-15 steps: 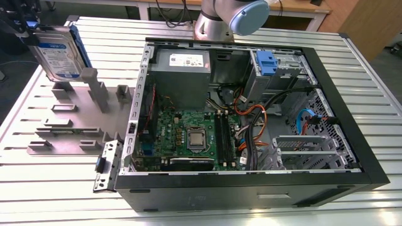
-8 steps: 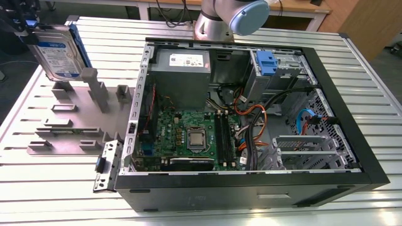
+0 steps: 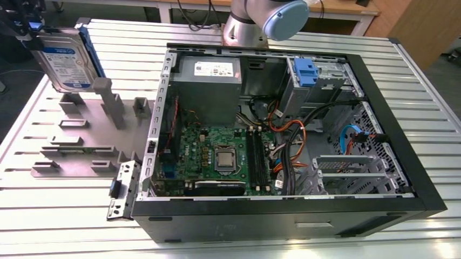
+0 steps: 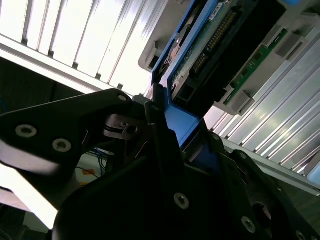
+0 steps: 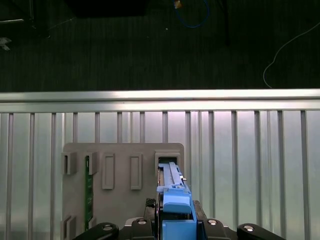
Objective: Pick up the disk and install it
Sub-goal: 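Pick up the disk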
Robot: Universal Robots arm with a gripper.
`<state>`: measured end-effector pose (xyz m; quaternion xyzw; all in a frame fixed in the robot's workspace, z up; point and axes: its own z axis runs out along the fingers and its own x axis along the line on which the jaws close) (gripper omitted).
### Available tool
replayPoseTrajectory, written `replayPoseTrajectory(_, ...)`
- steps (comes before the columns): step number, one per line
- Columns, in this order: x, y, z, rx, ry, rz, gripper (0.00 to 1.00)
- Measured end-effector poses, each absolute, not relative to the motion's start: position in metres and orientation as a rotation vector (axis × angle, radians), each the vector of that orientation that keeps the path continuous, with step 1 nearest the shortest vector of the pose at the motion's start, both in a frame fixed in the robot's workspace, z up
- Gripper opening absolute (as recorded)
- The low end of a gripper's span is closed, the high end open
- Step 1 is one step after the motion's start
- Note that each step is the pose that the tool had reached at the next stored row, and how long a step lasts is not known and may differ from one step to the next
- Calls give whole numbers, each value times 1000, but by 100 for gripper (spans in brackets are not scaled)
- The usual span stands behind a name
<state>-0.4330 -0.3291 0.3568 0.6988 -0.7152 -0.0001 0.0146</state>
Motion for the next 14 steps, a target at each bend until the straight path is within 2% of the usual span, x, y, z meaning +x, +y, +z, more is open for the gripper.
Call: replayPoseTrajectory(14, -433, -329, 361, 2175, -2226, -1, 36)
